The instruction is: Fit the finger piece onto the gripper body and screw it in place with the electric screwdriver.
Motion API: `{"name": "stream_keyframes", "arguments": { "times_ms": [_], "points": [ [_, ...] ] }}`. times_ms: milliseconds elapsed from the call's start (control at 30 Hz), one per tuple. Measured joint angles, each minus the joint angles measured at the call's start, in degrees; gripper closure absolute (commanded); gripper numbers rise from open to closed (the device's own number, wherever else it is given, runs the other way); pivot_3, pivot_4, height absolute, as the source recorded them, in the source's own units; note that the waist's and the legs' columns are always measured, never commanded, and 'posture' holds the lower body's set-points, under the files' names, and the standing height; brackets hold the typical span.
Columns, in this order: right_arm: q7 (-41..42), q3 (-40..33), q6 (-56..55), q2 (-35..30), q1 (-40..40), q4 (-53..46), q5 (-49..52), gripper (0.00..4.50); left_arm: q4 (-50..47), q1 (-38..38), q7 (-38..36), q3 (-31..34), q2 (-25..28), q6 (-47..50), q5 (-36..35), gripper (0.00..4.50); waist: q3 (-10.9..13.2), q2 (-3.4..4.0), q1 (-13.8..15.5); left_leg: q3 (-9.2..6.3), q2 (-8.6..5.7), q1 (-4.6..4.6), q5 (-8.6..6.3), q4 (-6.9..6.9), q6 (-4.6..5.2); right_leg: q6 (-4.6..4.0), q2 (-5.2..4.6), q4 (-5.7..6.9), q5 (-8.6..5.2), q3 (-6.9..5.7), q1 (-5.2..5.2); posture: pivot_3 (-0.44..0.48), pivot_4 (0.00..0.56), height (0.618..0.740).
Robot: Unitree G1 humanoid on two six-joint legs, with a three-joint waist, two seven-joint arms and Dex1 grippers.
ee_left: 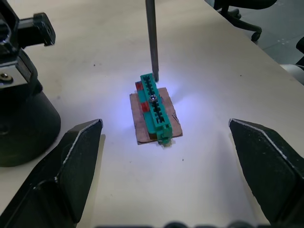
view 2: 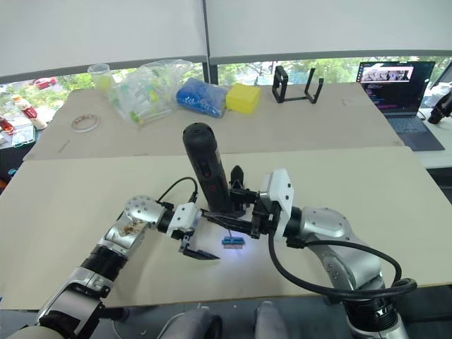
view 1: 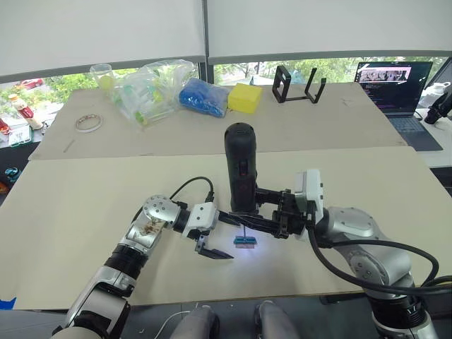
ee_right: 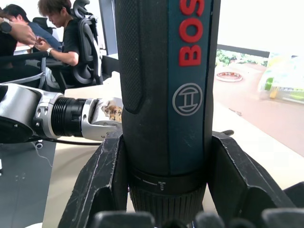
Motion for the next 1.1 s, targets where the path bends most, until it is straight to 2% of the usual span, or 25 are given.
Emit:
{"name": "stream_keyframes", "arguments": {
  "times_ms": [1100],
  "points": [
    [1.5, 0.4, -1.8, 0.4, 0.1, 1.6, -1.7, 2.59, -1.1, 0.0, 1.1, 0.0, 0.0, 0.8, 0.0, 0.00, 0.0, 0.00, 0.0, 0.00, 0.00, 0.01, 0.00, 0.00, 0.00, 0.00, 0.00, 0.00, 0.00, -0.01, 0.00, 0.000, 0.150, 0.740]
  ]
}}
